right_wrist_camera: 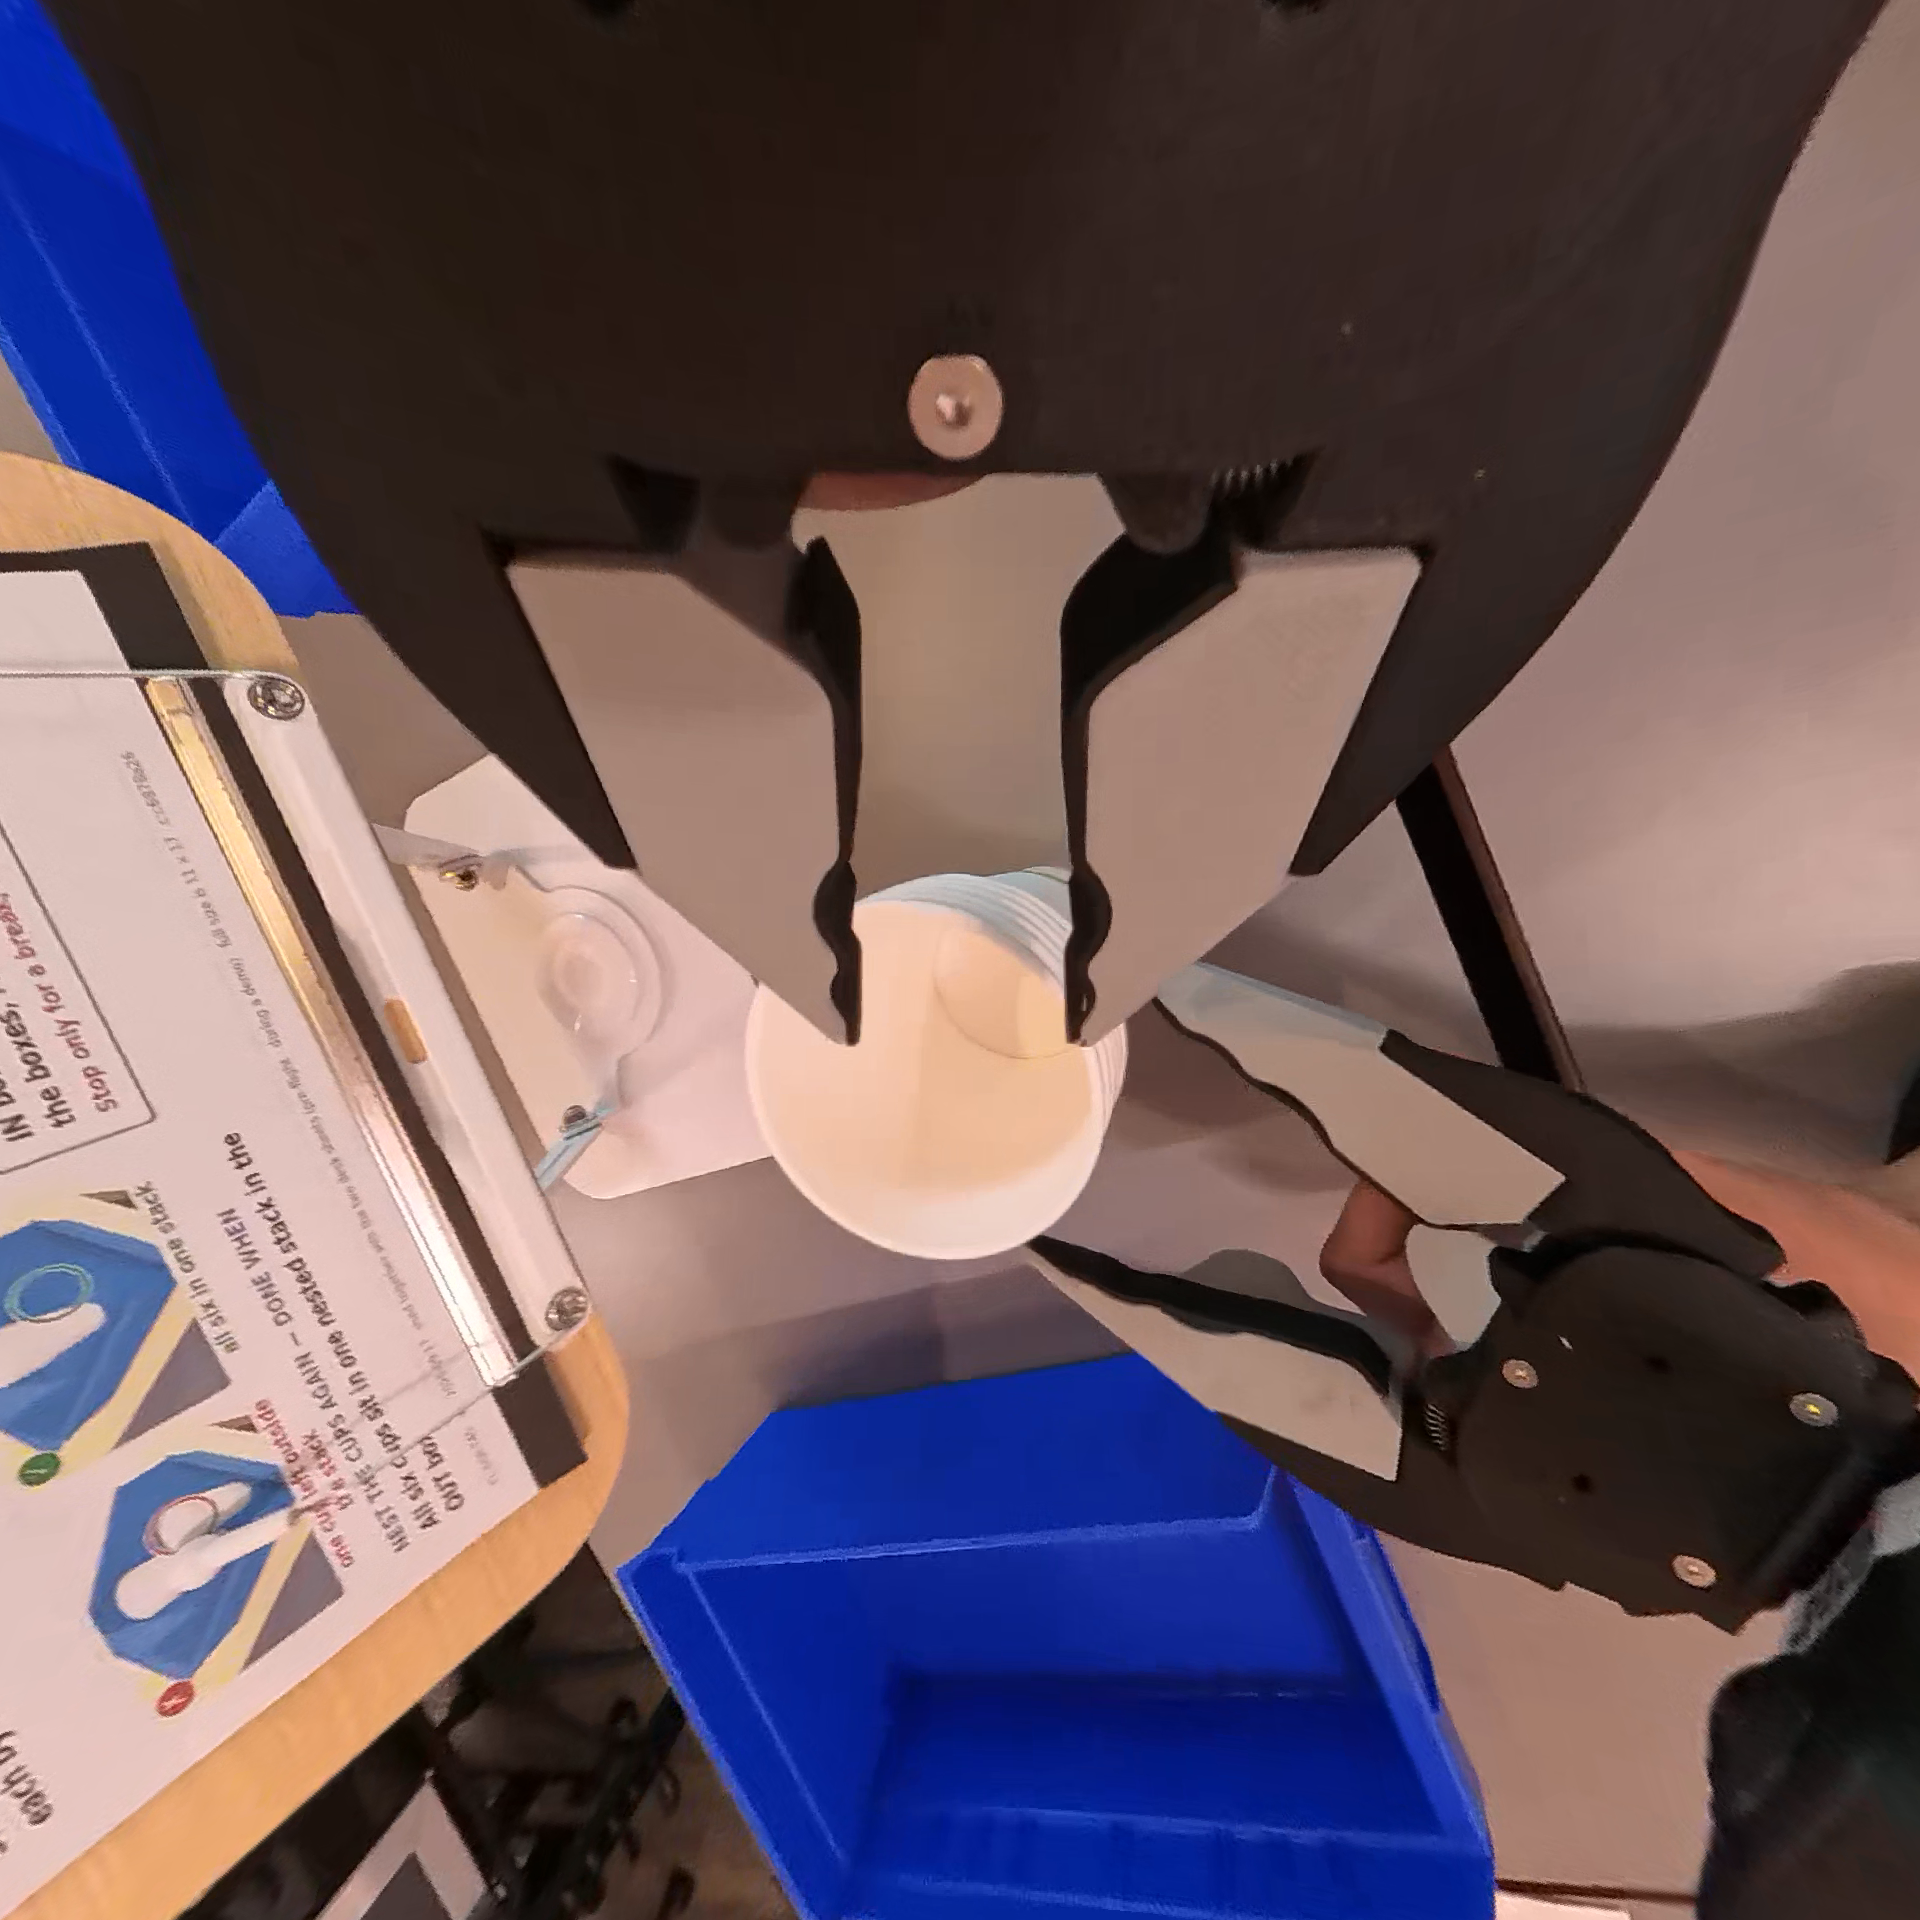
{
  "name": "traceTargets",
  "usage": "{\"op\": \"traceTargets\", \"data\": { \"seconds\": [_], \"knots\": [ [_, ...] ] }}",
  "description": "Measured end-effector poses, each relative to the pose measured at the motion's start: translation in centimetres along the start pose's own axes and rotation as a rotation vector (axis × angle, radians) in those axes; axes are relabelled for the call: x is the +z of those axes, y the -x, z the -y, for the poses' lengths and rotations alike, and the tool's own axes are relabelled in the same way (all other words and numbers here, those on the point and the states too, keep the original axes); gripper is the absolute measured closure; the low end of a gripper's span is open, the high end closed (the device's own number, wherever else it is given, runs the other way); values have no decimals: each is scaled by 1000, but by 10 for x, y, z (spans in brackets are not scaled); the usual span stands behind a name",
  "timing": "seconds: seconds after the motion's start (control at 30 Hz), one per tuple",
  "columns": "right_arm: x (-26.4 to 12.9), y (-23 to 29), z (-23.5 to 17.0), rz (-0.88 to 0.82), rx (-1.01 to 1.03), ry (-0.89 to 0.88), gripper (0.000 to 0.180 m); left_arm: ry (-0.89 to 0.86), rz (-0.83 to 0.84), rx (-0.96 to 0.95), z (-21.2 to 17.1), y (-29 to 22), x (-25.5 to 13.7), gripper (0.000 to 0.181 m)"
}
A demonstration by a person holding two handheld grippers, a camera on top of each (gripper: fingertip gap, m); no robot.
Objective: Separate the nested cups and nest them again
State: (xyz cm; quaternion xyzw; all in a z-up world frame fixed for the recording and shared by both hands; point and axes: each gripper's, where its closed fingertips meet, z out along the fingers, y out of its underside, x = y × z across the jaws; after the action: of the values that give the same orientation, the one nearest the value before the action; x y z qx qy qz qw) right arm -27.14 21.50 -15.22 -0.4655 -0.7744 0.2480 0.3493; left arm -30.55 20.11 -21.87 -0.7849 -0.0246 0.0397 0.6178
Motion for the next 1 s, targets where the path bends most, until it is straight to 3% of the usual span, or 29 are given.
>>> {"op": "traceTargets", "data": {
  "seconds": [0.43, 0.7, 1.0],
  "knots": [
    [18, 15, -5, 91, -22, 138, 148, 17, -8, 7, -4, -3, 3, 95],
    [27, 29, -7, 178, -17, 180, 178, 14, -10, 10, -3, -3, 2, 96],
    [30, 26, -8, 191, 13, 219, 179, 16, -18, 10, -3, -5, 2, 96]
  ]
}}
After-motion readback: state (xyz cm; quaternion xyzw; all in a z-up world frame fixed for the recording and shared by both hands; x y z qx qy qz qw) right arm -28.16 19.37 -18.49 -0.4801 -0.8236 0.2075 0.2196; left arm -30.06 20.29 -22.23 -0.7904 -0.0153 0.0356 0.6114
